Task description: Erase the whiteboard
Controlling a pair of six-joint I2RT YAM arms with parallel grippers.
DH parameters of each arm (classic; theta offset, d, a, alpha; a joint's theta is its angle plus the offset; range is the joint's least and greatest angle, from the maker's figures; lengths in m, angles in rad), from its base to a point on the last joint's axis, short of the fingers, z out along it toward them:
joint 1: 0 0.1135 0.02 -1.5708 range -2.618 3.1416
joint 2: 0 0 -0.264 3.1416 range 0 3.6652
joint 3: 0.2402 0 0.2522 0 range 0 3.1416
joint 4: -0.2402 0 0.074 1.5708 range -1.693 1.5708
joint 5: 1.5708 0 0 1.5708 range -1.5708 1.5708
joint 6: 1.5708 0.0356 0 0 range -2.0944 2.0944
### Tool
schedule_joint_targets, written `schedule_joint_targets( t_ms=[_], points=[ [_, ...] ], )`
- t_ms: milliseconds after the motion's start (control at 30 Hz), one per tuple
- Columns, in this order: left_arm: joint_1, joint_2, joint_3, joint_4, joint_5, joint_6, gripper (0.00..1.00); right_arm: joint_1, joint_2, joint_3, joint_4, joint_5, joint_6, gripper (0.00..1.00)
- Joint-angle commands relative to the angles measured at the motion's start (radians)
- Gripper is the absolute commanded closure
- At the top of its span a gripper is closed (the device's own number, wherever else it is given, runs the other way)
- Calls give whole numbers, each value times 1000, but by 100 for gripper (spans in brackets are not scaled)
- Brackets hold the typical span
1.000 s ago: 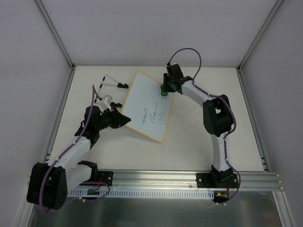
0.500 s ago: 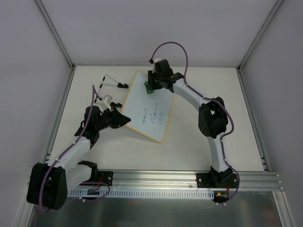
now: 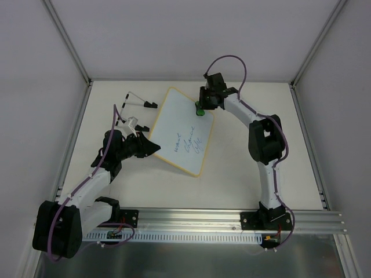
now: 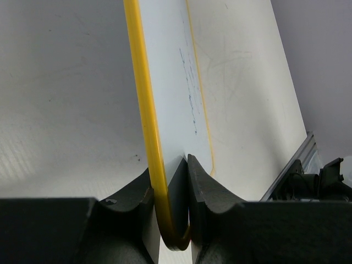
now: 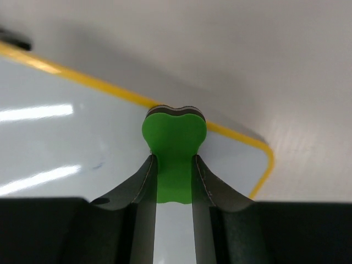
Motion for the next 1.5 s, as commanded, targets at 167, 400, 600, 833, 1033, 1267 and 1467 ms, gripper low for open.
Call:
schedule_joint_targets(
  t_ms=[167,400,600,833,1033,1267,1467],
  points=[
    [-20,-10,7,-37,56,214,100,-36,56,42,-93,-52,45,100],
    [-20,4,16,-40,62,222,100,33,39,74,-92,-168,-3,100],
    [-20,9,28,-53,80,231,100,69,50,120,-96,-267,20,100],
    [-18,-2,25,-62,96,236,100,34,76,96,-93,-240,102,100],
    [-20,-16,24,-70,99,239,100,-30,64,66,-116,-93,221,100],
    [-20,-17,27,-74,103,244,100,-35,81,80,-141,-50,267,100],
    [-20,-10,31,-74,97,245,100,3,101,134,-139,-123,248,100]
  ],
)
